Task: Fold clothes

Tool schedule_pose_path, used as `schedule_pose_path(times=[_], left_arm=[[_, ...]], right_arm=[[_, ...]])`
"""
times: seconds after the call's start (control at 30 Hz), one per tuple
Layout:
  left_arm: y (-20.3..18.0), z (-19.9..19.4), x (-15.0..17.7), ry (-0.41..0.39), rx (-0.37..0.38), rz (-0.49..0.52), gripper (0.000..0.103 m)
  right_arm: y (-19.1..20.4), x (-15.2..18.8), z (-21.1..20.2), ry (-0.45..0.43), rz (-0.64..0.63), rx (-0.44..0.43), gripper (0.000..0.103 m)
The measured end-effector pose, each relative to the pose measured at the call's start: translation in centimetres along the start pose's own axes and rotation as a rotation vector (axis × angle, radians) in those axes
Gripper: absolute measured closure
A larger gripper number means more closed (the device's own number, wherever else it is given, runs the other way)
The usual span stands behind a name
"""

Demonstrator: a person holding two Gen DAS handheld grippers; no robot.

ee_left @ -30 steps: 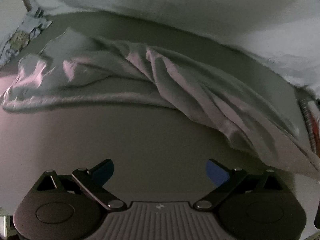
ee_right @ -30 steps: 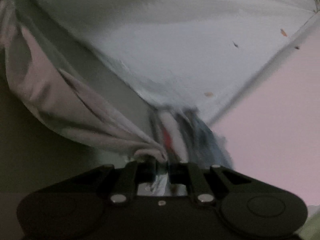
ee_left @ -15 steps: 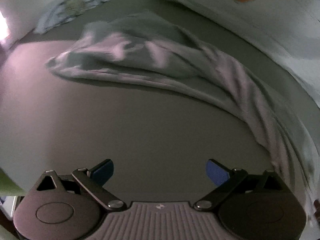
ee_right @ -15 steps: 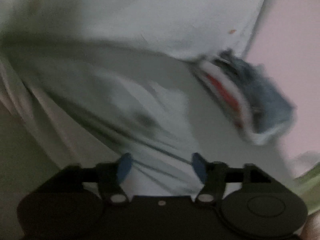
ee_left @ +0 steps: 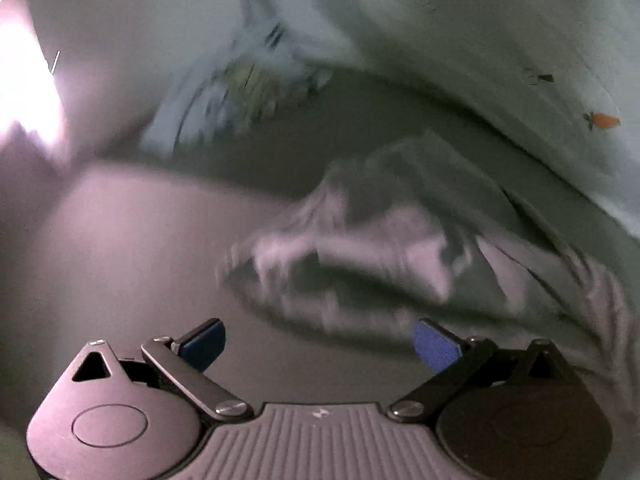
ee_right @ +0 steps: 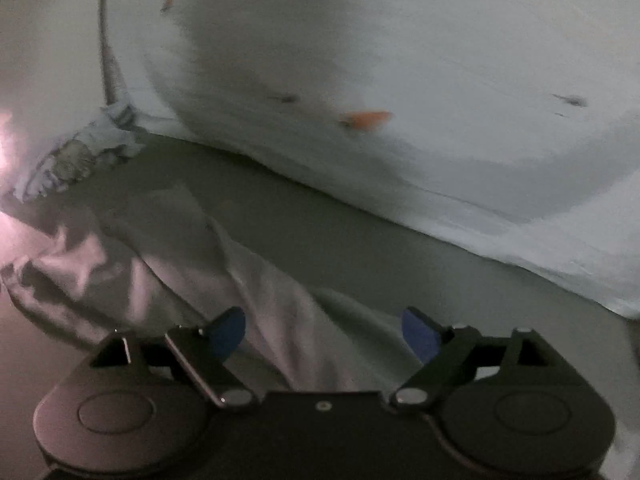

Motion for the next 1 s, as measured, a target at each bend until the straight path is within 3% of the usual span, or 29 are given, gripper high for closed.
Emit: schedule_pose_path(times=[0.1, 0.3, 0.43, 0.53, 0.57, 0.63, 0.67, 0.7, 0.73, 0.77, 0.8, 0.83, 0.87, 0.9, 1.0], left_arm=[[0.1, 2.2, -2.6, -0.018, 0.028, 0.083, 0.003], [0.7, 8.0, -5.6, 0.012, 0.091, 0.092, 0.003], [1.0, 11.9, -7.7, 0.031, 0.133, 0.098, 0.003], [0.7, 13.9, -8.3, 0.039, 0.153, 0.139, 0.003], [0.5, 14.4, -8.4, 0.041, 0.159, 0.158, 0.003], [0.1, 15.2, -8.5, 0.046, 0.168, 0.183, 0.001], [-0.1, 15.2, -8.4, 0.025, 0.169, 0.188, 0.001], [-0.3, 15.2, -8.2, 0.002, 0.179, 0.186, 0.002], [-0.4, 15.2, -8.0, -0.015, 0.171, 0.173, 0.003], [-0.5, 14.9, -7.9, -0.037, 0.16, 0.158, 0.014], [-0.7, 14.6, -7.8, -0.06, 0.152, 0.153, 0.038], [-0.9, 14.2, -7.7, -0.083, 0.144, 0.149, 0.052], [-1.4, 14.2, -8.5, -0.105, 0.137, 0.16, 0.079], [-1.9, 14.2, -9.3, -0.127, 0.131, 0.17, 0.099], [-3.4, 14.2, -11.7, -0.192, 0.111, 0.202, 0.1]], right_arm=[[3.2, -2.8, 3.7, 0.02, -0.016, -0.038, 0.017], [9.8, -6.7, 10.9, 0.067, -0.116, -0.138, 0.016], [12.3, -8.6, 18.0, 0.143, -0.106, -0.278, 0.014], [13.6, -9.5, 22.4, 0.194, -0.129, -0.304, 0.016], [13.7, -9.5, 23.0, 0.18, -0.137, -0.324, 0.021], [13.7, -9.5, 23.8, 0.138, -0.154, -0.371, 0.043], [13.4, -9.5, 23.5, 0.127, -0.147, -0.365, 0.091], [13.0, -9.6, 23.0, 0.118, -0.137, -0.353, 0.1], [12.3, -9.5, 22.2, 0.093, -0.12, -0.334, 0.101], [11.3, -9.4, 21.1, 0.058, -0.104, -0.32, 0.101], [10.1, -9.2, 20.0, 0.023, -0.089, -0.307, 0.101], [9.0, -9.1, 19.1, 0.001, -0.084, -0.284, 0.101], [7.7, -9.0, 18.2, -0.016, -0.078, -0.253, 0.101], [6.3, -8.9, 17.3, -0.033, -0.064, -0.215, 0.101], [0.2, -9.6, 13.5, -0.107, 0.041, -0.087, 0.101]])
Point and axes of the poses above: each gripper's, at about its wrist camera, not at the fingertips, and z roughly the way its jaws point, y to its left, x to its underside, the point moved 1 cm from there along z, roughly the way its jaws point, and after that the axes turned 2 degrees about x, right-handed, at the moved point
